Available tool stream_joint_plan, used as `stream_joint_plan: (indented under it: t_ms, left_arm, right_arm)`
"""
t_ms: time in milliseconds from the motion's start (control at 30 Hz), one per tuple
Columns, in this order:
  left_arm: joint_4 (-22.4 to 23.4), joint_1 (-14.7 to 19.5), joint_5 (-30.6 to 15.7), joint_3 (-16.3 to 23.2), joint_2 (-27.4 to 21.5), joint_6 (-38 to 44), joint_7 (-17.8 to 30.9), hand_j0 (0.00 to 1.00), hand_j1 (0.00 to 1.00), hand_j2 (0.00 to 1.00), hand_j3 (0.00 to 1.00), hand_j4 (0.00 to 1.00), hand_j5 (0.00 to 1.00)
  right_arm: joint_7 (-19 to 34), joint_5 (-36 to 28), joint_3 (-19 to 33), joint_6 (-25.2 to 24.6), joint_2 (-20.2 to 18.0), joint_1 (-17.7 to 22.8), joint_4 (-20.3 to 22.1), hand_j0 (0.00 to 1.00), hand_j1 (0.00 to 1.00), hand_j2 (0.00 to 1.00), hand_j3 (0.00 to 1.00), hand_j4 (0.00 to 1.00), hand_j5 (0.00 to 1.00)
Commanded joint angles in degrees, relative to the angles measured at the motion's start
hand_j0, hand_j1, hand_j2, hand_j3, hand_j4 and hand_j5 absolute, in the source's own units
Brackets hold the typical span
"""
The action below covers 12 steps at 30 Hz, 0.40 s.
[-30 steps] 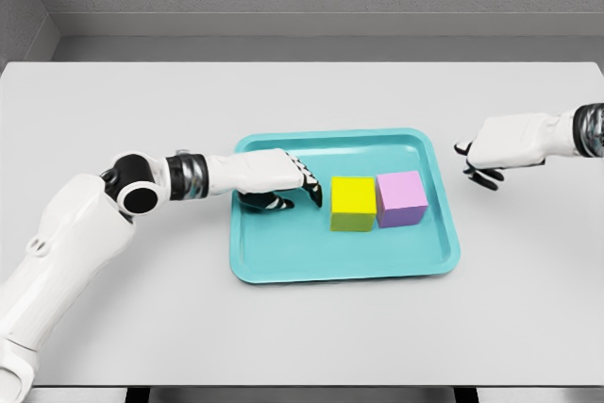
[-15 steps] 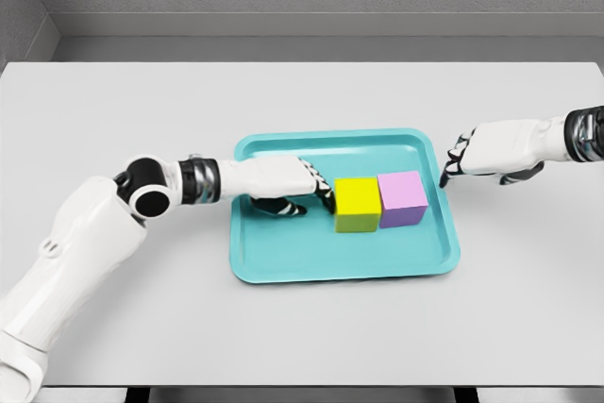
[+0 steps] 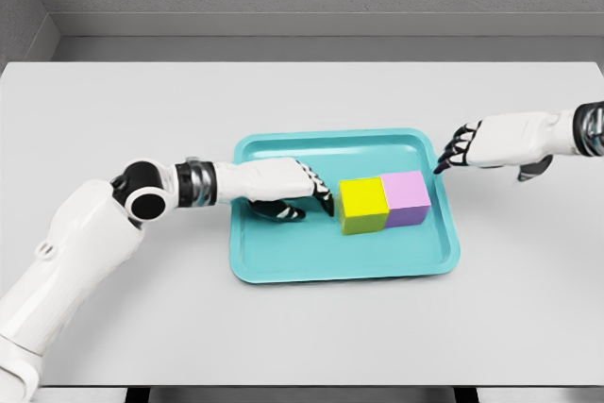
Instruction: Push two cubes
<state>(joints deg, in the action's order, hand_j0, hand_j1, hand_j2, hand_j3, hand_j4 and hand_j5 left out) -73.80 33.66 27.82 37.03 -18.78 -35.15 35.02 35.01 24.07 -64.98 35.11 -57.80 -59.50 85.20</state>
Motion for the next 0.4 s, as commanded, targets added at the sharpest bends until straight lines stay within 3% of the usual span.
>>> stream_joint_plan:
  t_ms: [0,33,67,100,133,167,200,233,267,300,367]
  left_arm:
    - [-2.4,0.0,-3.6,-0.5,-2.7,0.2,0.0,0.65,0.65,0.65,0.65,0.65,0.65]
    - [-7.3,0.1,-8.2,-0.6,-7.4,0.2,0.0,0.74,0.74,0.74,0.74,0.74,0.74]
    - [-9.4,0.3,-11.6,-0.9,-11.2,0.2,0.0,0.91,0.91,0.91,0.91,0.91,0.91]
    - [-11.9,-0.5,-13.8,-5.3,-18.6,0.2,0.0,1.0,1.0,1.0,1.0,1.0,1.0]
    - [-13.9,-2.6,-14.1,-8.1,-24.1,0.2,0.0,1.0,1.0,1.0,1.0,1.0,1.0]
    - [-14.1,-3.2,-16.0,-10.7,-27.9,0.2,0.0,1.0,1.0,1.0,1.0,1.0,1.0]
    - [-14.1,-3.8,-19.5,-11.7,-31.8,0.2,0.0,1.0,1.0,1.0,1.0,1.0,1.0]
    - [-13.8,-4.0,-19.5,-11.7,-32.7,0.2,0.0,1.0,1.0,1.0,1.0,1.0,1.0]
    - [-13.4,-4.8,-19.6,-13.5,-34.6,0.2,0.0,1.0,1.0,1.0,1.0,1.0,1.0]
    - [-12.8,-7.8,-19.5,-17.4,-36.6,0.2,0.0,1.0,1.0,1.0,1.0,1.0,1.0]
    - [-8.1,-9.1,-19.4,-19.6,-36.6,0.2,0.0,1.0,1.0,1.0,1.0,1.0,1.0]
  right_arm:
    - [0.0,-0.1,0.9,-0.1,0.0,0.0,-0.7,1.0,1.0,1.0,1.0,1.0,1.0]
    - [0.0,-0.1,1.7,-0.1,0.0,0.1,-0.7,1.0,1.0,1.0,1.0,1.0,1.0]
    - [0.0,-0.1,2.2,-0.1,0.0,0.1,-0.7,1.0,1.0,1.0,1.0,1.0,1.0]
    - [0.0,-0.2,2.8,-0.1,0.0,0.1,-0.8,1.0,1.0,1.0,1.0,1.0,1.0]
    - [0.0,-0.2,3.5,-0.1,0.0,0.1,-1.5,0.96,0.96,0.96,0.96,0.96,0.96]
    - [0.0,-0.3,4.2,-0.1,0.1,0.1,-2.5,0.87,0.87,0.87,0.87,0.87,0.87]
    - [0.0,-0.5,5.0,-0.1,0.1,0.1,-3.6,0.71,0.71,0.71,0.71,0.71,0.71]
    - [0.0,-0.5,5.1,-0.1,0.1,0.1,-3.7,0.64,0.64,0.64,0.64,0.64,0.64]
    - [0.0,-0.5,6.0,-0.1,0.1,0.1,-4.2,0.64,0.64,0.64,0.64,0.64,0.64]
    - [0.0,-0.5,6.6,-0.1,0.1,0.1,-5.0,0.64,0.64,0.64,0.64,0.64,0.64]
    - [0.0,-0.6,6.7,-0.1,0.1,0.0,-6.5,0.64,0.64,0.64,0.64,0.64,0.64]
